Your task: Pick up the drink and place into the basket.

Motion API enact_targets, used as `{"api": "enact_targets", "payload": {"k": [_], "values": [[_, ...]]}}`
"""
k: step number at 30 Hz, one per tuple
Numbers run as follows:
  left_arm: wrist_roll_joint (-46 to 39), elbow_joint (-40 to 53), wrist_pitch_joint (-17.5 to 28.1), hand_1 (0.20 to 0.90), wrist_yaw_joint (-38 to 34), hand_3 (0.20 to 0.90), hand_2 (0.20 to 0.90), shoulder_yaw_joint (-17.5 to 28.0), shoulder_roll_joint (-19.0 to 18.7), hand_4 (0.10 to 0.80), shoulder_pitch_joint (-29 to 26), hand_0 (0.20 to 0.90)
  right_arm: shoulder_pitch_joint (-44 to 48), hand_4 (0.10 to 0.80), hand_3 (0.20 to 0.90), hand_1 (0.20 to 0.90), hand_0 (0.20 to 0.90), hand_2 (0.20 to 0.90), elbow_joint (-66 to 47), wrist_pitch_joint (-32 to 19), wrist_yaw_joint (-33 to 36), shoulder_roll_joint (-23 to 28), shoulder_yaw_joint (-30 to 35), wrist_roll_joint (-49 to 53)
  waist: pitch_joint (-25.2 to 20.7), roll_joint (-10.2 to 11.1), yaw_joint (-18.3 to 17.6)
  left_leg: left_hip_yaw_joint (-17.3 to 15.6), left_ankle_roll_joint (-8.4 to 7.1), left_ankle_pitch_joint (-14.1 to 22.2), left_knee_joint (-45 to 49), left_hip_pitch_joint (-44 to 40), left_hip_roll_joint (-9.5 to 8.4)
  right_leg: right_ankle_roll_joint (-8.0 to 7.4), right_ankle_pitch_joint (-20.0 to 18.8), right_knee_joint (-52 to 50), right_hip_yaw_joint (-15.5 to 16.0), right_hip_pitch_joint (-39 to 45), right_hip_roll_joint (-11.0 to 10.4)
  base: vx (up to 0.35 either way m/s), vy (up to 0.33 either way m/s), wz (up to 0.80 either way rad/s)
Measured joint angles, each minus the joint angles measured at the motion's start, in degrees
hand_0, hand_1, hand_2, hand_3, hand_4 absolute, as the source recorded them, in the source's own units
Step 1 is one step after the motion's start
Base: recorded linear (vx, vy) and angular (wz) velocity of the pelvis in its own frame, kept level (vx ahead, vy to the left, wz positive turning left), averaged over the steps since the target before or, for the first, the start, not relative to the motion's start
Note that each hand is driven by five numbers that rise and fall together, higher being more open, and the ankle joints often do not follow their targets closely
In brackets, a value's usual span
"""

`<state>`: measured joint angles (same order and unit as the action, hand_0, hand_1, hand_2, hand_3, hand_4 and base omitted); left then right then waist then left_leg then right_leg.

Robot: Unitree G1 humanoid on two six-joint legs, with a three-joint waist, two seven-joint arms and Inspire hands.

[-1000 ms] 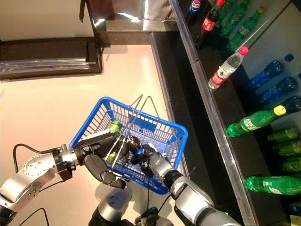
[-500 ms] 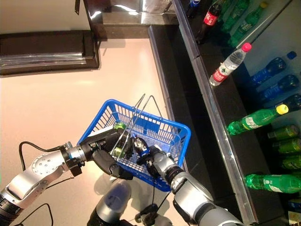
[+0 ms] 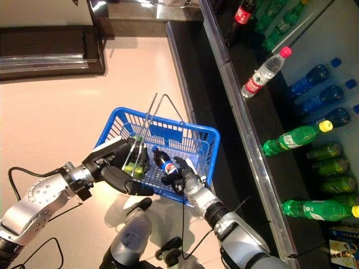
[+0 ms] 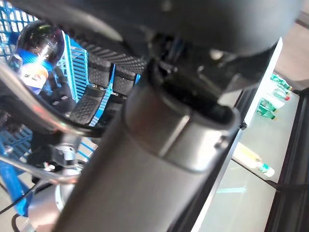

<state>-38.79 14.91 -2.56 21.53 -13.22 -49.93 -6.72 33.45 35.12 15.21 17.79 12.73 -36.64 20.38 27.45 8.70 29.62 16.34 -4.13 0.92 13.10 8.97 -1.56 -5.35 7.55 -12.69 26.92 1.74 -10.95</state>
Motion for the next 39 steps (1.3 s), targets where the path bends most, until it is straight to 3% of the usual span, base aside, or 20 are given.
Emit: {"api": "enact_targets", "payload": {"k": [5,12,16,20,23,28,32,36,39], "values": [[-2.0,-4.67,0.0,0.3,-0.82,0.2,0.3,4.89,1.23,0.1,3.11,0.3,-6.74,0.8,0.9,0.9,0.9,0.9,-17.26,-0.9,0.55,1.04,3.87,-0.2,0.26,0.47,-3.41,-2.42,0.27,0.23,0.0,-0.73,0.67,0.14,-1.49,1.23,-2.36,0.14,0.99,0.01,0.008,-0.27],[-2.17,-8.29,0.03,0.3,-0.95,0.2,0.3,12.6,8.84,0.1,13.0,0.3,-14.71,0.8,0.9,0.9,0.9,0.9,-36.78,-1.01,-1.85,5.26,7.88,-2.47,0.54,1.26,-6.65,-4.59,0.59,0.62,-0.05,-1.15,1.29,0.22,-2.79,2.81,-4.64,0.08,1.44,0.003,0.022,-0.16],[-1.94,-14.11,0.45,0.3,-2.05,0.2,0.3,18.5,13.04,0.1,16.56,0.3,-19.87,0.8,0.9,0.9,0.9,0.9,-40.59,-1.11,-3.07,8.61,16.09,-4.14,0.47,1.4,-7.97,-5.8,0.8,0.76,-0.82,-2.42,1.65,0.07,-3.18,3.5,-5.72,0.81,1.44,0.019,0.019,-0.16],[-1.87,-20.07,1.89,0.3,-3.77,0.2,0.3,21.71,14.78,0.1,19.84,0.3,-26.46,0.8,0.9,0.9,0.9,0.9,-45.68,-1.09,-7.01,14.53,23.22,-6.07,0.39,1.5,-9.5,-8.19,0.86,0.73,-2.66,-4.11,2.67,0.06,-4.17,5.41,-7.47,1.63,1.91,0.007,0.022,-0.23],[-1.81,-25.01,1.93,0.3,-5.85,0.2,0.3,24.68,18.02,0.1,21.1,0.3,-29.76,0.8,0.9,0.9,0.9,0.9,-49.41,-1.15,-11.42,14.64,25.65,-7.0,0.11,1.88,-11.4,-10.11,0.9,0.51,-3.93,-5.2,3.24,0.15,-5.09,6.81,-8.91,1.82,2.35,-0.009,-0.004,-0.26],[-1.91,-32.92,3.49,0.3,-10.06,0.2,0.3,27.16,22.38,0.1,21.25,0.3,-31.98,0.8,0.9,0.9,0.9,0.9,-52.02,-2.5,-18.39,14.64,26.39,-7.22,-0.34,2.3,-14.34,-12.9,0.85,-0.51,-7.59,-7.47,4.2,0.32,-6.84,10.3,-11.49,2.38,3.07,0.009,0.019,-0.29],[-2.11,-38.92,8.91,0.3,-11.52,0.2,0.3,28.25,25.4,0.1,21.27,0.3,-34.13,0.8,0.9,0.9,0.9,0.9,-51.43,-3.88,-22.38,14.19,26.26,-6.87,-2.11,2.15,-16.24,-14.84,1.09,-1.48,-10.37,-8.88,4.34,0.15,-7.59,11.9,-12.4,2.57,3.02,-0.002,0.077,-0.16],[-2.24,-43.63,11.04,0.3,-13.74,0.2,0.3,27.43,27.31,0.1,22.51,0.3,-38.23,0.8,0.9,0.9,0.9,0.9,-47.58,-5.56,-24.48,13.71,24.4,-6.91,-6.51,2.03,-18.02,-16.54,1.27,-1.58,-12.17,-10.17,4.21,-0.15,-7.99,13.02,-13.57,2.73,2.86,0.016,0.121,-0.21],[-6.1,-49.59,11.63,0.3,-14.98,0.2,0.3,26.67,30.74,0.1,22.95,0.3,-40.45,0.8,0.9,0.9,0.9,0.9,-37.52,-6.44,-24.42,10.93,21.2,-7.85,-10.67,1.24,-19.77,-18.68,1.5,-1.51,-13.85,-12.32,4.1,-0.47,-8.18,13.79,-15.31,3.37,2.72,0.044,0.188,-0.3]]}}
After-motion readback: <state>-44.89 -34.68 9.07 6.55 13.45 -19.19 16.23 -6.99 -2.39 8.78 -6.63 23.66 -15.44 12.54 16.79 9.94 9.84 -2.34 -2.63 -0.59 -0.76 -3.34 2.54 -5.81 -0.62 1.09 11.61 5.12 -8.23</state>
